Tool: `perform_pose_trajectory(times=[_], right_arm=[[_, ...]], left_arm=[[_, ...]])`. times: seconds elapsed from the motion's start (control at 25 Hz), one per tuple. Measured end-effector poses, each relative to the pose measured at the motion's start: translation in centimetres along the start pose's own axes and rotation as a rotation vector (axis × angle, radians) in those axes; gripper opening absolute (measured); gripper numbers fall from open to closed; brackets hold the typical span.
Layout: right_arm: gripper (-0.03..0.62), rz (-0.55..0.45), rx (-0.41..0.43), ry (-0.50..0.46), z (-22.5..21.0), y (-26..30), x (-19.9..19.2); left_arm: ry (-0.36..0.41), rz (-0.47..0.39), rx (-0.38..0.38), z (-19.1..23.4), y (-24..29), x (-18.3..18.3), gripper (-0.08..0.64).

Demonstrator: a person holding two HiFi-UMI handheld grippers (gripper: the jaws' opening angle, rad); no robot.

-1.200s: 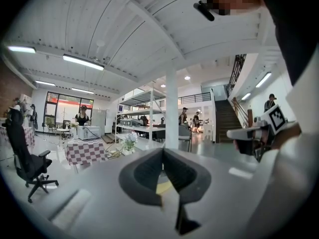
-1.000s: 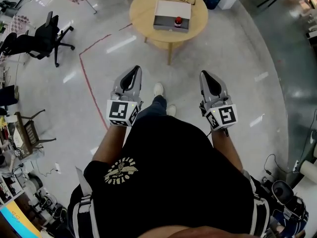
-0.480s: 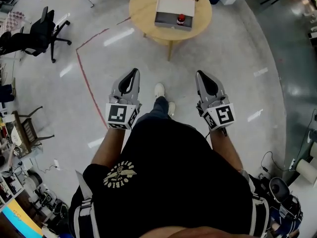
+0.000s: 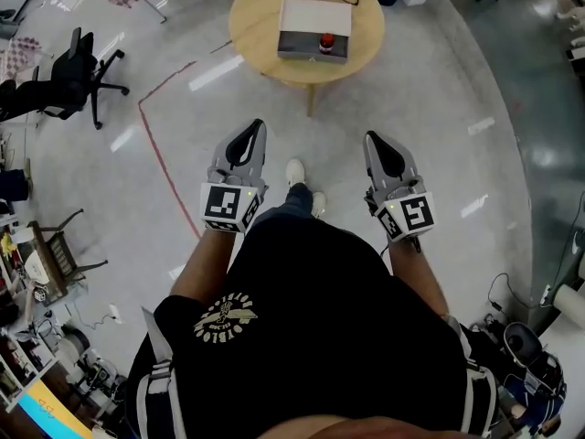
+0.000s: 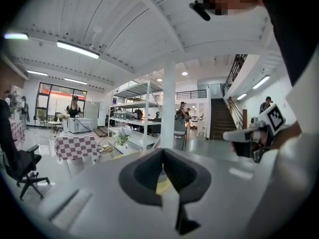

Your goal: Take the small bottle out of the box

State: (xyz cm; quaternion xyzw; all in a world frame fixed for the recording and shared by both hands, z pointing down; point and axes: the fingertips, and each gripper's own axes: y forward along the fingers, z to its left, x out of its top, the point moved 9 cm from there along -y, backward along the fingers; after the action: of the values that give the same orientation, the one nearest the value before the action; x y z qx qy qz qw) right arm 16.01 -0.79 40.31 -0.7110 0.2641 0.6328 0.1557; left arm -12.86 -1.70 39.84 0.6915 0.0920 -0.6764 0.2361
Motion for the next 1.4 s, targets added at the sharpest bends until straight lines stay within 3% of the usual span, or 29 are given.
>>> perform_pose_trajectory(times=[0.44, 0.88, 1.04, 1.4], right_arm=[[0.006, -0.021, -0.048, -0.031, -2.8, 2.5, 2.7], [0.006, -0.025, -0.114, -0.111, -3.4, 6.6, 6.3], [0.006, -0.023, -0.135, -0.108, -3.3, 7.3, 6.8], [0.008, 0.001, -0.102, -0.071, -4.2, 8.8, 6.1]], left_arm=[[0.021, -0.037, -0.075, 1.2, 5.7, 2.9, 0.0], [-0.007, -0.075, -0.155, 5.6, 10.7, 4.5, 0.0], [0.015, -0.096, -0.189, 6.5, 12.1, 4.5, 0.0], [-0.027, -0.067, -0.128, 8.3, 12.7, 3.3, 0.0]])
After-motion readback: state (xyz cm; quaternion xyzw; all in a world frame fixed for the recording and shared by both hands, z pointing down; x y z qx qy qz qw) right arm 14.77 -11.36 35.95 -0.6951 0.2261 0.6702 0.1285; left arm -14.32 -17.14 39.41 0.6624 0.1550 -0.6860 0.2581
